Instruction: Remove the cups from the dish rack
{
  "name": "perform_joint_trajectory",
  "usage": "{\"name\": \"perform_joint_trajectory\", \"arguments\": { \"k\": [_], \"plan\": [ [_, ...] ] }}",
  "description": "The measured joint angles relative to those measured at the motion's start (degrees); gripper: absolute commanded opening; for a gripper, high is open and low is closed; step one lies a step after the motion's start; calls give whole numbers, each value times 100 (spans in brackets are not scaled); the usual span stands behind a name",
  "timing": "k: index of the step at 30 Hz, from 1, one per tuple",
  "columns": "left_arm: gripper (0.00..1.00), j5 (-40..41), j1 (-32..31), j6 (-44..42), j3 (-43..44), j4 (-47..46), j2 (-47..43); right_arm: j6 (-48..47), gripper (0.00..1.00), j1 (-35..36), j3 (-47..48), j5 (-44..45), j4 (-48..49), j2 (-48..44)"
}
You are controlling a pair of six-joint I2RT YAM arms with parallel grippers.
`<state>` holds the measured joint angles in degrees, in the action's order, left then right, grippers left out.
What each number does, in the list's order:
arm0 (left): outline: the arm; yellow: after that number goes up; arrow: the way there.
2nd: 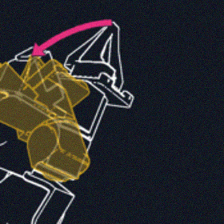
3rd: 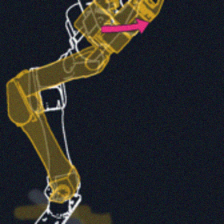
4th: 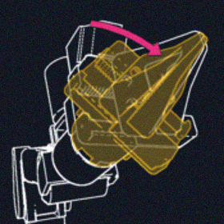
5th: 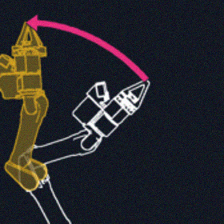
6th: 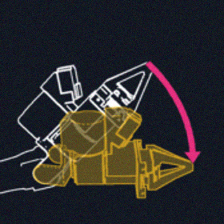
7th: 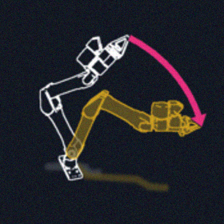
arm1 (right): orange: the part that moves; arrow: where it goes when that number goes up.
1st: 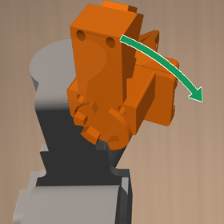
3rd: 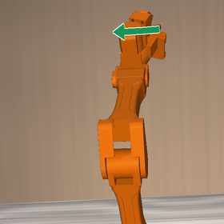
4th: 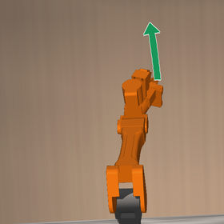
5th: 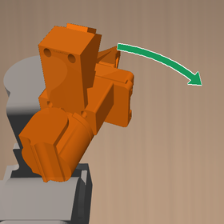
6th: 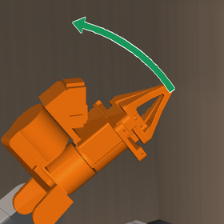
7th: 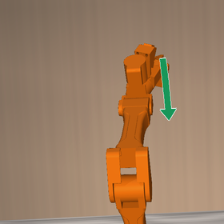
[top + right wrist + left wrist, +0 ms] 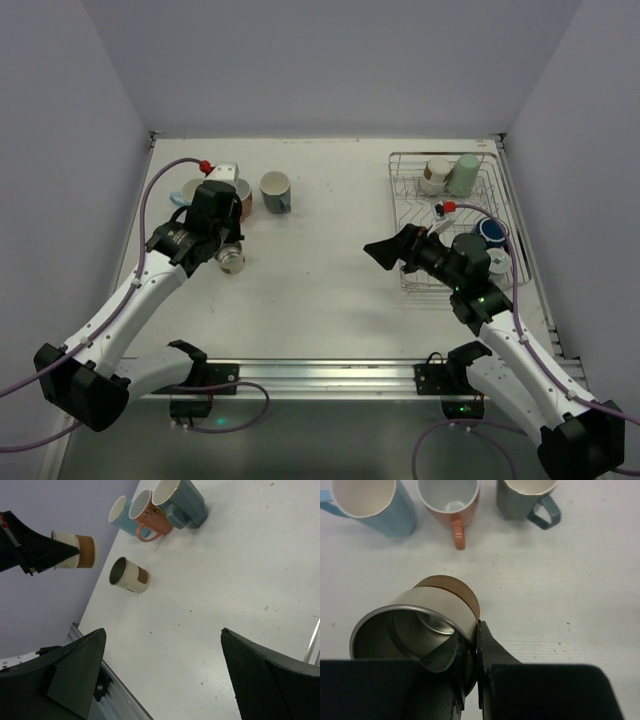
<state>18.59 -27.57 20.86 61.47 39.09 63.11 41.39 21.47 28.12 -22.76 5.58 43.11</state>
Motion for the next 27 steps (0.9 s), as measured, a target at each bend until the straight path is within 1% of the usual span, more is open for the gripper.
{"name": "perform_joint_trajectory", "arguments": {
  "k": [3, 13, 27],
  "plan": [
    [0, 96, 216, -107, 0, 79, 153, -153, 99, 0, 0, 111, -208, 0],
    [0, 13, 238, -319, -138, 103, 872, -374, 99, 0, 0, 291, -481, -15],
    [0, -50, 238, -409, -260, 155, 1023, -428, 99, 0, 0, 378, -516, 4]
  ]
}}
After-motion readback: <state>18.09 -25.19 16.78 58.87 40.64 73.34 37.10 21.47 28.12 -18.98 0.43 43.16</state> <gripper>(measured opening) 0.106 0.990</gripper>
